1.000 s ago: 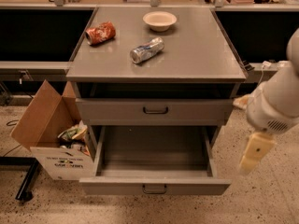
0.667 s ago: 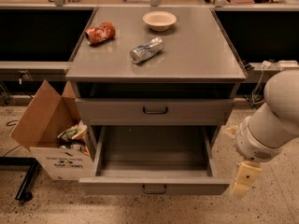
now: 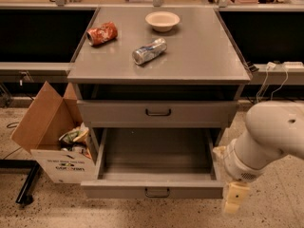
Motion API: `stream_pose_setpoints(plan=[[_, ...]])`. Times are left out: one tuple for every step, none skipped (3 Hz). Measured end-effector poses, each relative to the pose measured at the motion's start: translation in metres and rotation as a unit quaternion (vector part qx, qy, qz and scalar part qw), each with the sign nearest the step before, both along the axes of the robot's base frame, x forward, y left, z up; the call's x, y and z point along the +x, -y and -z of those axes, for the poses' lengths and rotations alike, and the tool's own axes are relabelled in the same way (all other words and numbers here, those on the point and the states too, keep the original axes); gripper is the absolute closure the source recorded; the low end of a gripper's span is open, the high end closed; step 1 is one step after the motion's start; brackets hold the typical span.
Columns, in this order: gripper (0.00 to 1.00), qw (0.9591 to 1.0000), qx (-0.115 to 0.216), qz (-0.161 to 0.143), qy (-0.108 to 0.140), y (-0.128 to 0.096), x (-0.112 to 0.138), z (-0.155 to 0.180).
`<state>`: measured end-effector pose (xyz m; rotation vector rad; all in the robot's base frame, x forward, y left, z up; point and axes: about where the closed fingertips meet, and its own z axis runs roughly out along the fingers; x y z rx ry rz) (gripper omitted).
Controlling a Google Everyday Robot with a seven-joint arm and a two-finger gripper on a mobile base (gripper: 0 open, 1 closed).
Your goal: Close middle drawer
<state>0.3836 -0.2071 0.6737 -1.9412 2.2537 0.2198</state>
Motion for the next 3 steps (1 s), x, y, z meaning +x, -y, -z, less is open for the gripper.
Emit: stream_pose_setpoints(plan=[[0.00,0.9994,0.010,-0.032,-0.006,-0.006,-0.015,0.059],[0.00,0.9984,0.017,-0.052,-0.017,-0.009,-0.025,0.112],[0.00,0.9974,0.014,-0.060,-0.037,-0.011,-0.032,0.161]])
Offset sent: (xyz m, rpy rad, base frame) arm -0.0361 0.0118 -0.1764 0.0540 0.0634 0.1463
